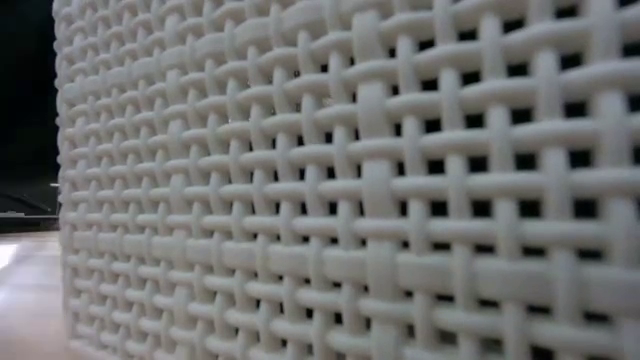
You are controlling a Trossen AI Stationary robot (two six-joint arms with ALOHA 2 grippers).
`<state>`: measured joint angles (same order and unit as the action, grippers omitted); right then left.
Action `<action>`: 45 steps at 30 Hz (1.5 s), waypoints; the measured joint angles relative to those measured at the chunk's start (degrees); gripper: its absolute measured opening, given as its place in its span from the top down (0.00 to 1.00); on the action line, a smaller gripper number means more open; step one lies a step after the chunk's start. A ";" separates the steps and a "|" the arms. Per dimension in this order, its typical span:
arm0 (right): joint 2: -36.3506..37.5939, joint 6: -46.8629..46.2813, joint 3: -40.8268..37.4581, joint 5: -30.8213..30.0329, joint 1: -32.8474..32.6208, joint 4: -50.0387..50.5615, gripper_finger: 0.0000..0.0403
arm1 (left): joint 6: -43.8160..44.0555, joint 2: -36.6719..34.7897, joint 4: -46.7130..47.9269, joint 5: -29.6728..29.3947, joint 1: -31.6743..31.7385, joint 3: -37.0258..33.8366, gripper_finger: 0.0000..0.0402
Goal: Sort clothes
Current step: Put the dark blue jeans into the bottom white laundry bin
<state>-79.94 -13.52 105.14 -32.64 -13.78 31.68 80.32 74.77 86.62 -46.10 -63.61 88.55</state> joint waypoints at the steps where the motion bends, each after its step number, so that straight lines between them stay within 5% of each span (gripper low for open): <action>1: 0.00 0.00 0.00 0.00 0.00 0.00 0.31 | -1.05 -1.47 0.06 -1.75 0.44 0.00 0.98; 6: 0.00 -0.02 0.00 0.13 -0.15 0.02 0.31 | -10.49 -7.70 -3.29 -11.39 2.56 1.43 0.98; 11: 0.00 -0.11 0.00 3.24 -0.13 0.02 0.31 | -35.11 -9.82 -19.89 -16.93 7.09 7.05 0.98; 20: 0.11 1.49 3.18 7.07 -1.65 -3.28 0.31 | -75.40 -5.39 -53.84 -7.72 16.21 12.28 0.98; 35: 0.22 6.54 18.85 7.30 -5.43 -5.43 0.31 | -85.45 14.95 -71.21 7.14 30.03 12.98 0.98; 45: -0.01 6.49 18.97 7.26 -5.44 -5.35 0.31 | -93.21 31.09 -73.80 11.78 32.98 33.19 0.98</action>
<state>-79.96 -7.03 124.11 -25.39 -19.22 26.33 -12.89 105.86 12.82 -34.32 -30.64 121.74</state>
